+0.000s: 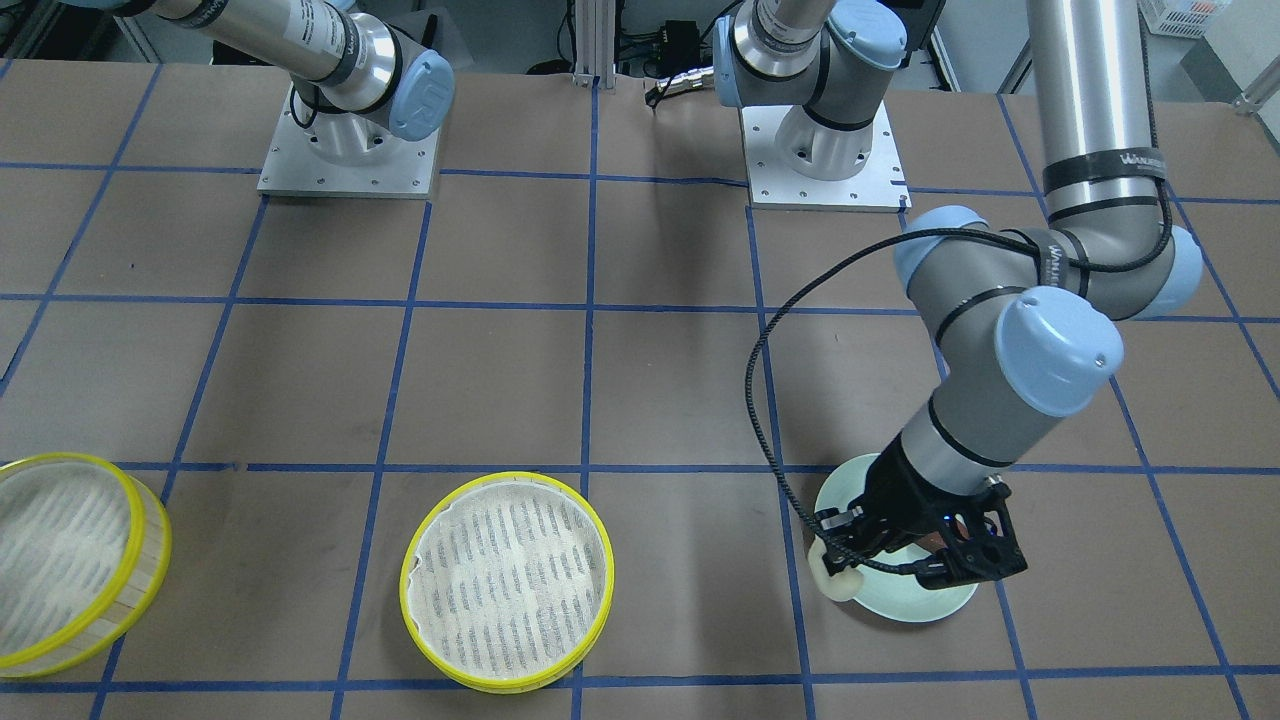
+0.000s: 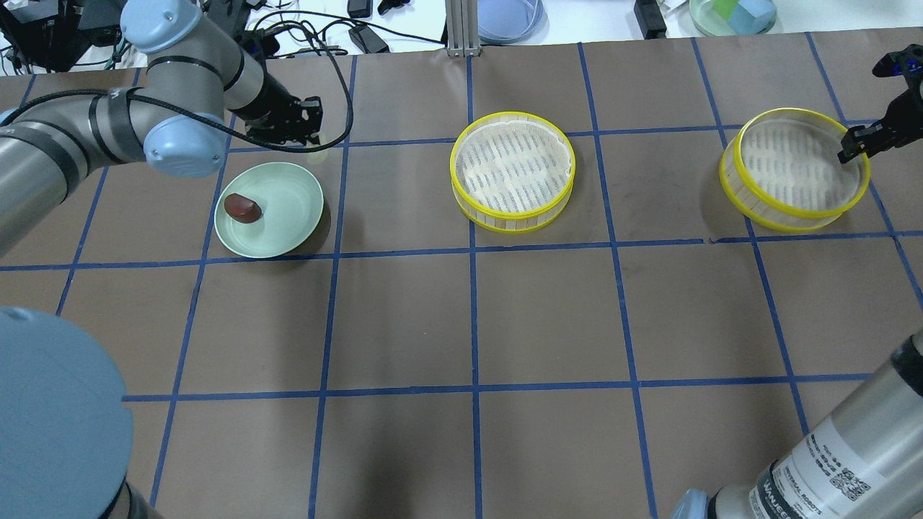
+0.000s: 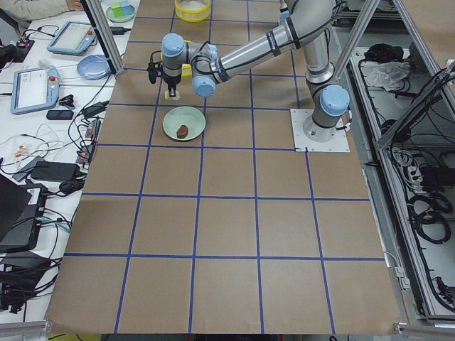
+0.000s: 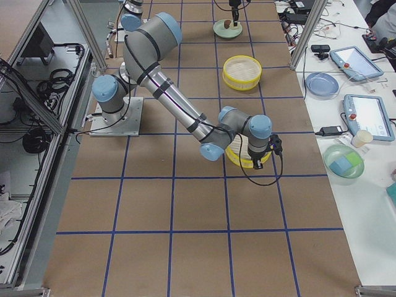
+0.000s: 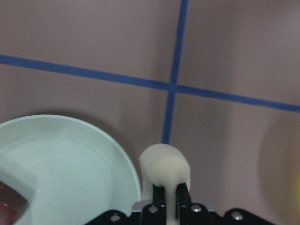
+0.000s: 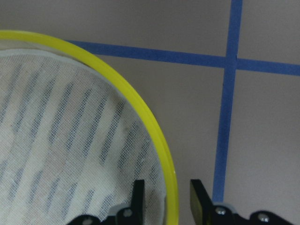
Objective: Stack buns with steamer
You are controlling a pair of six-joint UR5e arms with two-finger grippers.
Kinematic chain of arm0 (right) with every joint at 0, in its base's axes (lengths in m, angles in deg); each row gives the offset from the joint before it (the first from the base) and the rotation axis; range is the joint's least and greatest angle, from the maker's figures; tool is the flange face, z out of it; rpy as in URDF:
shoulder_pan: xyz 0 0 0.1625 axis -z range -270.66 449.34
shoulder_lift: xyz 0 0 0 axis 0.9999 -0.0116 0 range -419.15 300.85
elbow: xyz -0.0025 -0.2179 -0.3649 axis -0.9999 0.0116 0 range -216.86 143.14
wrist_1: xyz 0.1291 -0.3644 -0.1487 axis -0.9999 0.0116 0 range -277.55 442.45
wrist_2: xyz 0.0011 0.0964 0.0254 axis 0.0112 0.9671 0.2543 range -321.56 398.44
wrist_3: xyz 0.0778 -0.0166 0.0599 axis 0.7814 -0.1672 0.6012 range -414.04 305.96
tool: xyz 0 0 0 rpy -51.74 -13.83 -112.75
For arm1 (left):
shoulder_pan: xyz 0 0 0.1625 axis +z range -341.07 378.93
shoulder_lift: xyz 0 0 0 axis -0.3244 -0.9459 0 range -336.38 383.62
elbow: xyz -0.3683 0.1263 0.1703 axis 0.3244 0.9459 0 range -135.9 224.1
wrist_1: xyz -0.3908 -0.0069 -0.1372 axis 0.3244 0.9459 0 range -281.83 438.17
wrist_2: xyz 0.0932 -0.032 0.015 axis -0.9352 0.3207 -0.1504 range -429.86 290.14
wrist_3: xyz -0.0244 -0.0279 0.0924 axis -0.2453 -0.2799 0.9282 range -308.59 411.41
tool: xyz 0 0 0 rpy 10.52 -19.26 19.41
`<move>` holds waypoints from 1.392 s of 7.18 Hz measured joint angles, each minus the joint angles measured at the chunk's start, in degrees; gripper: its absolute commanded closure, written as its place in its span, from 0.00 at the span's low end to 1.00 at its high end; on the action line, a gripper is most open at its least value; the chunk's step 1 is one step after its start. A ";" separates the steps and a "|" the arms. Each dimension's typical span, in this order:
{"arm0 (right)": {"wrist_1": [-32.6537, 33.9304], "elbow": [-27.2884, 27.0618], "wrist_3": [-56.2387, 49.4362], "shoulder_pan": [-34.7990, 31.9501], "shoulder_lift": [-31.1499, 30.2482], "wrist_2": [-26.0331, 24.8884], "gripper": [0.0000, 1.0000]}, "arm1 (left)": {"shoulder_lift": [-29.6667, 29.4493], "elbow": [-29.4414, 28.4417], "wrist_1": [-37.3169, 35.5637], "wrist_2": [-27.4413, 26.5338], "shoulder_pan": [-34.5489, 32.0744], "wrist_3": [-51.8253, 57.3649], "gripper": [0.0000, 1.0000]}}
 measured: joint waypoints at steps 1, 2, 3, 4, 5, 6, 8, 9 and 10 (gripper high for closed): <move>0.00 0.00 -0.06 0.00 0.05 0.01 0.85 | -0.09 -1.28 -3.58 2.70 -3.61 -10.36 1.00; 0.00 0.00 -0.21 -0.01 0.07 0.03 0.92 | -0.64 -1.56 -8.02 6.60 -6.16 -18.40 1.00; -0.03 0.00 -0.41 -0.02 0.07 0.02 0.95 | -1.67 -1.38 -11.44 9.91 -8.31 -24.00 1.00; -0.06 0.00 -0.58 -0.01 -0.07 -0.06 0.96 | -3.31 -1.04 -13.39 12.35 -10.08 -27.81 1.00; -0.10 0.00 -0.76 0.01 -0.29 -0.12 0.96 | -5.14 -0.70 -14.46 13.89 -11.31 -30.08 1.00; -0.19 0.00 -0.95 0.02 -0.80 -0.24 0.96 | -6.89 -0.38 -15.06 14.53 -12.58 -31.11 0.99; -0.81 -0.08 -1.07 -0.02 -2.86 -0.64 0.96 | -9.06 -0.18 -15.41 14.29 -14.50 -33.09 0.03; -1.59 -0.14 -1.06 -0.05 -4.07 -0.67 0.96 | -9.43 -0.28 -15.44 14.12 -14.83 -34.15 0.00; -3.01 -0.19 -0.94 -0.16 -5.42 -0.71 0.96 | -9.52 -0.46 -15.45 14.02 -14.95 -35.44 0.00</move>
